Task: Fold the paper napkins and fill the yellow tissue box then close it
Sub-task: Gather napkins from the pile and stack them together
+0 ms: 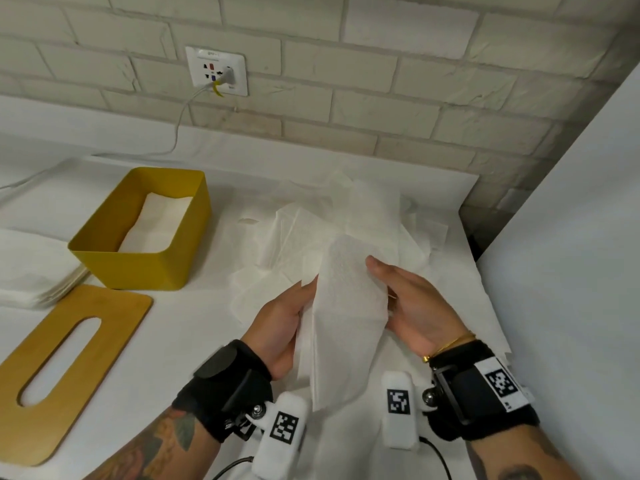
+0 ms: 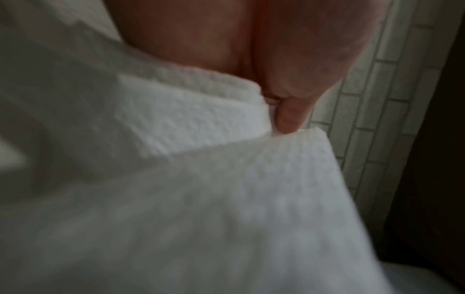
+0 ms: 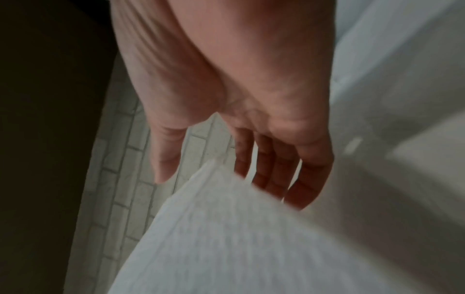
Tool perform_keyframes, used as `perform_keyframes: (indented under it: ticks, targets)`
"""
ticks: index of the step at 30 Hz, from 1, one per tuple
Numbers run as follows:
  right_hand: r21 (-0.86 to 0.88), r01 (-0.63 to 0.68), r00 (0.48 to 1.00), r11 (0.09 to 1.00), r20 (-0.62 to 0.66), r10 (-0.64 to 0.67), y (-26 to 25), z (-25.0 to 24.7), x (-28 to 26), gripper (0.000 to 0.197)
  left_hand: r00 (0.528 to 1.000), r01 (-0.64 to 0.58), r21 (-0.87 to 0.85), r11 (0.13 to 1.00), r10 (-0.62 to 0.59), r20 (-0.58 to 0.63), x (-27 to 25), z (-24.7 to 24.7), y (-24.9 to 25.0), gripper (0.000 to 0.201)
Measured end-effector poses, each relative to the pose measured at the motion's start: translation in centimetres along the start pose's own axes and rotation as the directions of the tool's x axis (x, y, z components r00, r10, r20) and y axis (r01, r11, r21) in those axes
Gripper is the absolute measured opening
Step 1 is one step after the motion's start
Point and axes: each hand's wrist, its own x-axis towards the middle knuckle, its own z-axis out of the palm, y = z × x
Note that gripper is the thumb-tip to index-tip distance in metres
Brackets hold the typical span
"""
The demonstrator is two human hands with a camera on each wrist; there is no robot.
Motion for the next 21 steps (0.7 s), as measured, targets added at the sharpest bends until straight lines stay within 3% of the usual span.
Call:
perform_keyframes:
  ticks: [2, 7, 9, 12, 15, 19, 21]
  targets:
    - [0.09, 0.015, 1.0, 0.996, 0.004, -0.015, 0.5, 0.1, 0.1, 0.057, 1.0, -0.012, 0.045, 0.999, 0.012, 0.005, 0.0, 0.3, 0.0, 0.042]
    - [0.108, 0.206, 0.964, 0.973, -0.19, -0.184, 0.6, 0.4, 0.0, 0.012, 0.998, -0.048, 0.06, 0.997, 0.05, -0.026, 0.1, 0.0, -0.2, 0.046]
    - [0.033, 0.3, 0.92, 0.954, -0.276, -0.279, 0.3, 0.1, 0.0, 0.014, 0.997, -0.03, 0.0, 1.0, 0.03, -0.069, 0.3, -0.4, -0.2, 0.054]
    - [-0.064, 0.424, 0.846, 0.903, -0.327, -0.42, -0.7, -0.4, -0.7, 0.017, 0.992, -0.045, -0.069, 0.997, 0.036, -0.12, 0.3, -0.6, 0.5, 0.038]
    - [-0.012, 0.49, 0.855, 0.871, -0.187, -0.484, -2.2, -0.6, -2.7, 0.011, 0.985, -0.083, -0.094, 0.992, 0.067, -0.159, 0.3, -0.6, 1.7, 0.034]
    - [0.121, 0.491, 0.846, 0.863, 0.168, -0.505, -4.4, -0.4, -5.9, 0.03, 0.987, -0.086, -0.126, 0.988, 0.067, -0.147, 0.5, -0.5, 3.1, 0.038]
    - [0.179, 0.474, 0.835, 0.862, 0.219, -0.504, -5.2, 0.2, -6.2, 0.04, 0.991, -0.074, -0.144, 0.987, 0.057, -0.118, 0.5, 0.0, 3.4, 0.04]
